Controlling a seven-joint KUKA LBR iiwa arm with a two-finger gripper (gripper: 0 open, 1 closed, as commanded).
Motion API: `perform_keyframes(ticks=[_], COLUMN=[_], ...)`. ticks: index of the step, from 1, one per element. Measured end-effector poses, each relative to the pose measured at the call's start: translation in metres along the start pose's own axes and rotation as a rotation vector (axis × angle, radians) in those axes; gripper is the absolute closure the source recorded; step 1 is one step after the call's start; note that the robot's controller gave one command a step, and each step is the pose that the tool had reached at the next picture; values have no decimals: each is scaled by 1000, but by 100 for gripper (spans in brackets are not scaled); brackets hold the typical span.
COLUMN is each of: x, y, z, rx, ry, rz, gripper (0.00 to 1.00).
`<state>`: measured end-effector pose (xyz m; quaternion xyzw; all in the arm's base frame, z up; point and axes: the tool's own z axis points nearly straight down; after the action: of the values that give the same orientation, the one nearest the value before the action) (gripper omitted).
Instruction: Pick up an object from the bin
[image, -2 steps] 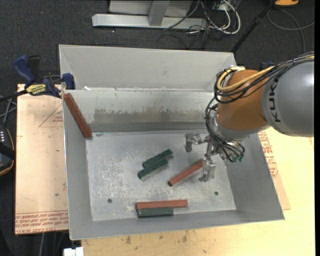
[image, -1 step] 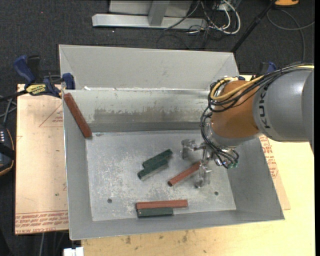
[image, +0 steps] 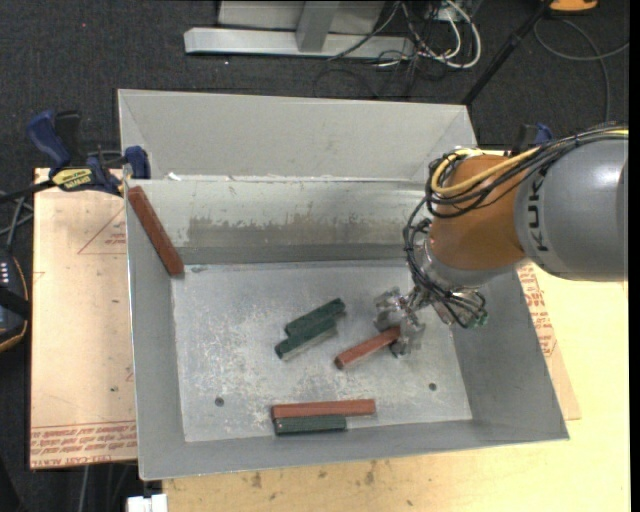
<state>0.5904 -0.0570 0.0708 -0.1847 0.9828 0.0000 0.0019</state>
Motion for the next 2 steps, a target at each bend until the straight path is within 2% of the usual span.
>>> perform_keyframes(ticks=[2], x=[0], y=[0], z=[-2], rx=[-1], ry=[1], rz=[0], gripper=[100])
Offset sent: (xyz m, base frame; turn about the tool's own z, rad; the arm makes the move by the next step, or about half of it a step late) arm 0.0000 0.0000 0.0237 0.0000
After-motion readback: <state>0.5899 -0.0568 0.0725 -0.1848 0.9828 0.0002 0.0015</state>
